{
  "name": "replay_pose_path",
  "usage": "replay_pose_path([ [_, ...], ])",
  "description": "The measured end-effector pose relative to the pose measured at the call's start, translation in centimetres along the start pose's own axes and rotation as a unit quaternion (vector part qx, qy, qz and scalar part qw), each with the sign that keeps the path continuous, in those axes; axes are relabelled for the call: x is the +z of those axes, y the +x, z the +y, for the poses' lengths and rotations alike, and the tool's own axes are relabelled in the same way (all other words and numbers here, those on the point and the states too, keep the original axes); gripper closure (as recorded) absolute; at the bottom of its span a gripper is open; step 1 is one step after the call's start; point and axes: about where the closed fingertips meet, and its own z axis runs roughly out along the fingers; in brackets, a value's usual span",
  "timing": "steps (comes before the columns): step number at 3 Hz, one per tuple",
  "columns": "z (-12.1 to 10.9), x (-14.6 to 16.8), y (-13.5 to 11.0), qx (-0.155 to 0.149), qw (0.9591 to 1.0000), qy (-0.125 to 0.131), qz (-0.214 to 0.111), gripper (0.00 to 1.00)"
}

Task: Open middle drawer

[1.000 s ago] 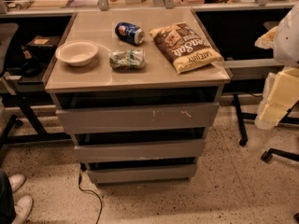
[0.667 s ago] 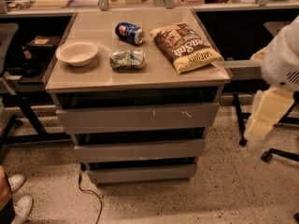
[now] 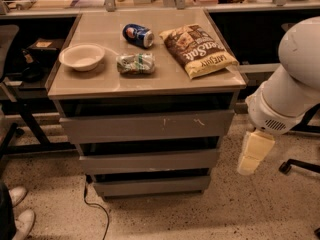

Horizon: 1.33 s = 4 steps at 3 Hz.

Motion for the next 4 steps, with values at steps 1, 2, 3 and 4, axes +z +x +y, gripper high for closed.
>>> replay_pose_path([
  [1,0.1,0.1,0.0,0.000,1.0000,0.000,0.000,0.00],
  [2,1.6,4.9,-0.5,0.013,0.9994,-0.030,-0.006,0.00],
  [3,3.4,11.6,-2.5,0.007,0.9979,-0.063,-0.014,0.00],
  [4,4.5,17.4,-4.2,0.004,0.9959,-0.089,-0.013,0.00],
])
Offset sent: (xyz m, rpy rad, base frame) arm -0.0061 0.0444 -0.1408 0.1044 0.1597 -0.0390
